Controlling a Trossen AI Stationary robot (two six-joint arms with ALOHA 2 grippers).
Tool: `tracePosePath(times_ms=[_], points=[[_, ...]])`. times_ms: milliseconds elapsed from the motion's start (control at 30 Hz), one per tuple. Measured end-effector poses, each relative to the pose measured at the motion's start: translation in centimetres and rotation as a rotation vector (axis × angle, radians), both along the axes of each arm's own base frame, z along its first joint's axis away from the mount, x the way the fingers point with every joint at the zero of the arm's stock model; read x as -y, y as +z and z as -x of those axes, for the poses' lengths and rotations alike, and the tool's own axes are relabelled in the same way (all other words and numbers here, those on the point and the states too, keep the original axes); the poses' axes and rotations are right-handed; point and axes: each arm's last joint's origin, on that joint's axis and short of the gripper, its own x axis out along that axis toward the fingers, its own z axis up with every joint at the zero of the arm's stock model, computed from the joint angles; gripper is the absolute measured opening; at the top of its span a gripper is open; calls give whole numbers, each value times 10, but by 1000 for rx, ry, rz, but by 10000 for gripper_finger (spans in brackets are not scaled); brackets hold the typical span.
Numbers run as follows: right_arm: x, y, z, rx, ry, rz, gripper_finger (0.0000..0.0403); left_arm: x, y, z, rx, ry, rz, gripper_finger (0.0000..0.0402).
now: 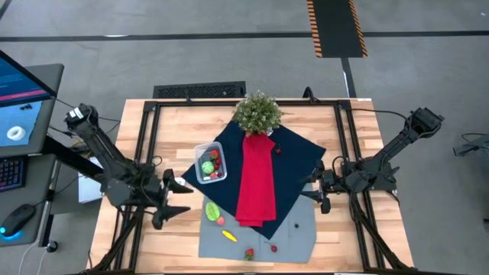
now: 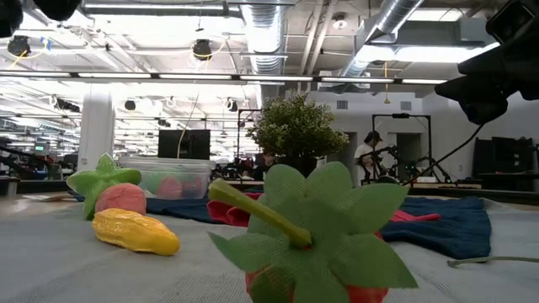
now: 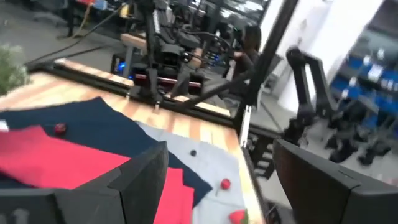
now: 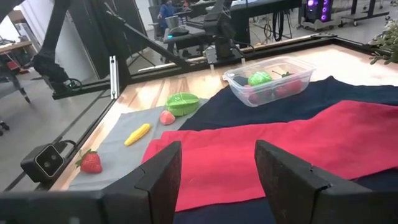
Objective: Pick and placing Produce into tupperware
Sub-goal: Put the green starfruit into the transparent bin
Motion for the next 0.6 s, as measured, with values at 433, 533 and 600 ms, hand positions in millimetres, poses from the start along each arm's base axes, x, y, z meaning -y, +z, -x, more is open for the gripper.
tracePosePath(times_ms=[433, 533, 600], points=[[0, 0, 0, -1, 0, 1, 225, 11, -30, -8, -112, 146, 179, 279], [0, -1, 0, -8, 0, 7, 225, 17, -38, -9, -160, 68, 45, 279], [0, -2, 0, -15, 0, 12, 225, 19, -42, -9, -200, -1, 12, 279]])
